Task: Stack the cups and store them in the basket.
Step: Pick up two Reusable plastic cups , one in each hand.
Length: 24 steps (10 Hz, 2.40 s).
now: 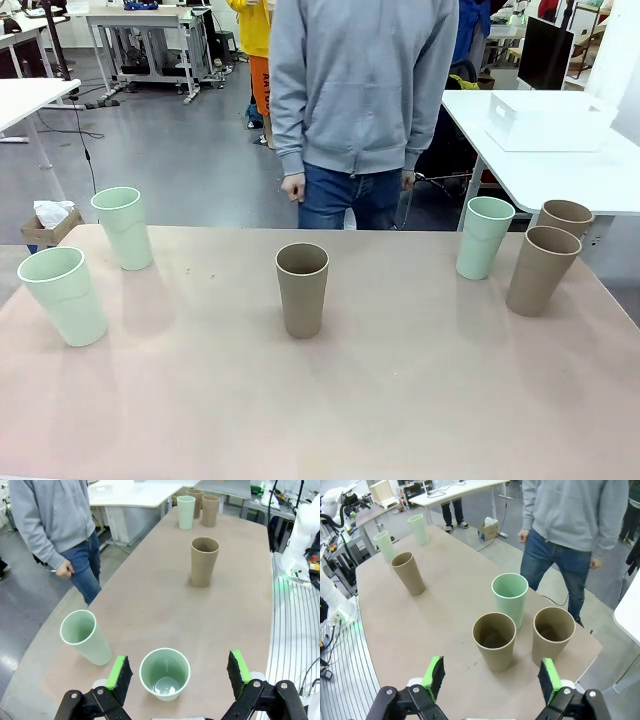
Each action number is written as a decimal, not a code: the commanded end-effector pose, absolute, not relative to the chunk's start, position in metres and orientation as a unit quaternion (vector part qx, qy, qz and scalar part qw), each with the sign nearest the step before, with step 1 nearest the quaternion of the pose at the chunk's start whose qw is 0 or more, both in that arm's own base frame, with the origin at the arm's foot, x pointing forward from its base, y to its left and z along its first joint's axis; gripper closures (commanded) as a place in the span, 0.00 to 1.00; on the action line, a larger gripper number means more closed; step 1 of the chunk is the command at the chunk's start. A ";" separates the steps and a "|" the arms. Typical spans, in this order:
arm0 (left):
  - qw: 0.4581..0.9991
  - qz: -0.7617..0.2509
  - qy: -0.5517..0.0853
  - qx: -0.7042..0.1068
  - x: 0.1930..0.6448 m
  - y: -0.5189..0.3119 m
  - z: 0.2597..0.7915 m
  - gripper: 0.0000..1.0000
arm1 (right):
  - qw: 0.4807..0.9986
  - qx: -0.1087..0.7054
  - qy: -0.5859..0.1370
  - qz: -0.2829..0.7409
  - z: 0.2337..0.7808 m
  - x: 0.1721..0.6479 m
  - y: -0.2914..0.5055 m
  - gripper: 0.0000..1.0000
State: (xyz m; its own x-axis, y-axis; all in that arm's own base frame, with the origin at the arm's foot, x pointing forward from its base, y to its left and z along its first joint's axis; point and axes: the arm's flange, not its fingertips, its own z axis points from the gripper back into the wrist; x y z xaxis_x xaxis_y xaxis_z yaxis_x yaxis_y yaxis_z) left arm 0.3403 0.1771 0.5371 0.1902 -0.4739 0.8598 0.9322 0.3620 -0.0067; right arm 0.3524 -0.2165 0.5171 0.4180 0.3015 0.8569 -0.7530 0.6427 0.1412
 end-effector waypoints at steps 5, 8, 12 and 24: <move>0.713 -0.495 -0.409 -0.283 0.339 0.177 0.538 0.00 | 0.790 0.266 -0.441 0.332 0.519 0.355 -0.217 0.00; 0.713 -0.495 -0.409 -0.283 0.339 0.177 0.538 0.00 | 0.790 0.266 -0.441 0.332 0.519 0.355 -0.217 0.00; 0.713 -0.495 -0.409 -0.283 0.339 0.177 0.538 0.00 | 0.790 0.266 -0.441 0.332 0.519 0.355 -0.217 0.00; 0.713 -0.495 -0.409 -0.283 0.339 0.177 0.538 0.00 | 0.790 0.266 -0.441 0.332 0.519 0.355 -0.217 0.00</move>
